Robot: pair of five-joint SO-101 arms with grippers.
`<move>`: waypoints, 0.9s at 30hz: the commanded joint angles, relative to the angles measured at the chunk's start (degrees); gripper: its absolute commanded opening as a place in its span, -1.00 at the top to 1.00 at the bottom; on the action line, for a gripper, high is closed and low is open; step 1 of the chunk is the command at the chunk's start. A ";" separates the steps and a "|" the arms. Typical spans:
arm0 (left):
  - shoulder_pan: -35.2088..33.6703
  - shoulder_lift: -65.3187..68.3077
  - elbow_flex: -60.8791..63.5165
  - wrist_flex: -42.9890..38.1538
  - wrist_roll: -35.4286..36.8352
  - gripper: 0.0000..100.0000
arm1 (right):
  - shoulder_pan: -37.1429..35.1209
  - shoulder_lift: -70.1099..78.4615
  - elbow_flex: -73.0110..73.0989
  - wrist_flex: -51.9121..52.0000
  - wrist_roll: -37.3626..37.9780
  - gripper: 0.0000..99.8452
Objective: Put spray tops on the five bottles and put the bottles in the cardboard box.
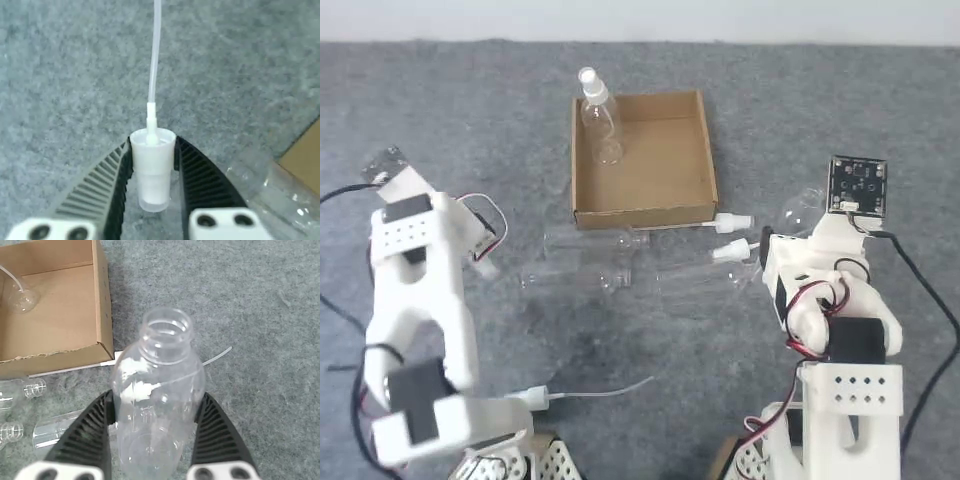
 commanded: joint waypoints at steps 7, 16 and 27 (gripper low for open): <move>0.00 10.20 -14.46 8.97 9.58 0.72 | 0.40 -1.54 -0.62 -1.27 -0.44 0.99; -0.18 13.19 -19.03 12.48 8.79 0.51 | 0.40 -1.54 -0.62 -1.19 -0.35 0.99; -0.18 13.27 -27.21 19.60 0.62 0.57 | 0.40 -1.54 -0.62 -1.10 -0.44 0.99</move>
